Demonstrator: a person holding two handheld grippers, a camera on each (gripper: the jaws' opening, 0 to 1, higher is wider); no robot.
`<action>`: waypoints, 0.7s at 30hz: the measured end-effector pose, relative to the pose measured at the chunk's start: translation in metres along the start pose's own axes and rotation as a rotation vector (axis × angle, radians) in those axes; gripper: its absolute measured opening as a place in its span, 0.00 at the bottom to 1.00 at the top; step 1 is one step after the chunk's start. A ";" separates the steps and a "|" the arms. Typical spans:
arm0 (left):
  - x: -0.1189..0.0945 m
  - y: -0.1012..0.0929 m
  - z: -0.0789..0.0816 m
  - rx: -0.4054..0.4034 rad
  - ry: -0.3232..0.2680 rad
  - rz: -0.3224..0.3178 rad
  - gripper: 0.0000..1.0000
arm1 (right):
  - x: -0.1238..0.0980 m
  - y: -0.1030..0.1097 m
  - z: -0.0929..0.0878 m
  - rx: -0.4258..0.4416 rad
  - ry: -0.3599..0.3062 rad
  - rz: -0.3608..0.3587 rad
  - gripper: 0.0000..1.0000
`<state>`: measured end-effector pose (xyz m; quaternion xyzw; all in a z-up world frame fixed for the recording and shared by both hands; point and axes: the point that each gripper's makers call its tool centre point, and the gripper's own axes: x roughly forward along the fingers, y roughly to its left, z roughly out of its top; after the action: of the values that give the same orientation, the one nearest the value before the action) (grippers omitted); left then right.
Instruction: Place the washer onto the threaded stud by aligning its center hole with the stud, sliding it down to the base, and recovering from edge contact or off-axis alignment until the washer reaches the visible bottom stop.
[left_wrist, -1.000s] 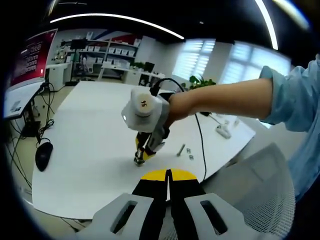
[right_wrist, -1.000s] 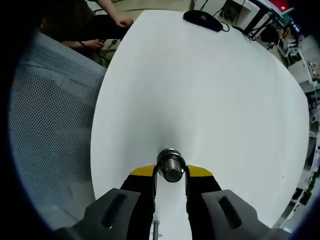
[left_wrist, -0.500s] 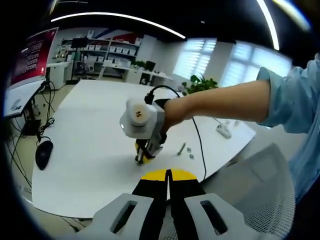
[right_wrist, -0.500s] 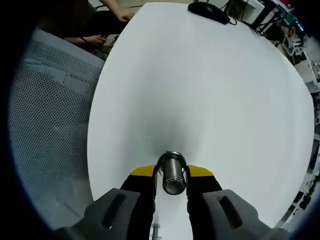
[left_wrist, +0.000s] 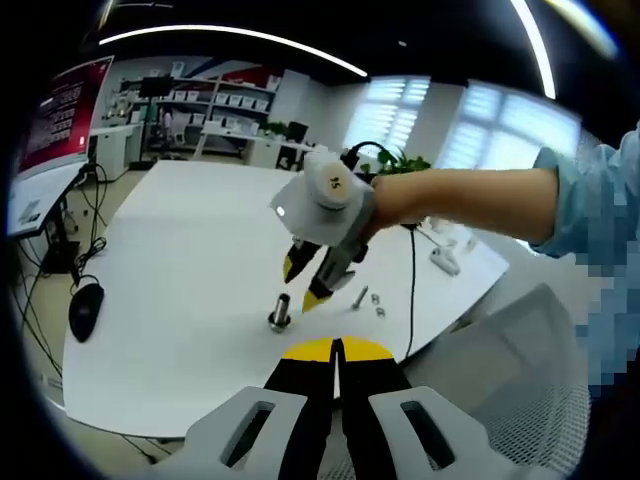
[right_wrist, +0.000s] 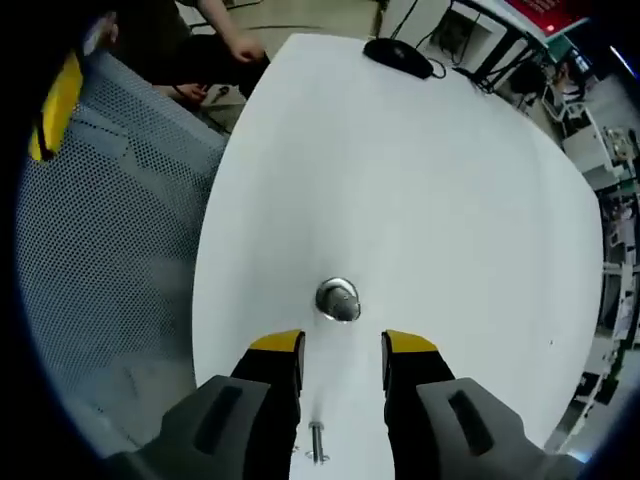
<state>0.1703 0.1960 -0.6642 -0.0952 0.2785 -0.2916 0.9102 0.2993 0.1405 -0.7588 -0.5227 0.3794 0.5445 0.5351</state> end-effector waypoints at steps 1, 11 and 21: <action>0.000 0.000 -0.002 0.001 0.011 -0.001 0.00 | -0.008 0.001 0.001 0.020 -0.027 -0.016 0.32; 0.000 -0.003 0.000 0.007 0.004 -0.019 0.00 | -0.112 0.028 -0.023 0.256 -0.279 -0.178 0.32; -0.001 -0.009 0.000 0.001 -0.003 -0.040 0.01 | -0.206 0.077 -0.067 0.529 -0.565 -0.396 0.32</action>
<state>0.1659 0.1895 -0.6607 -0.1008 0.2751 -0.3099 0.9045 0.2100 0.0258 -0.5800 -0.2606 0.2369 0.4371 0.8276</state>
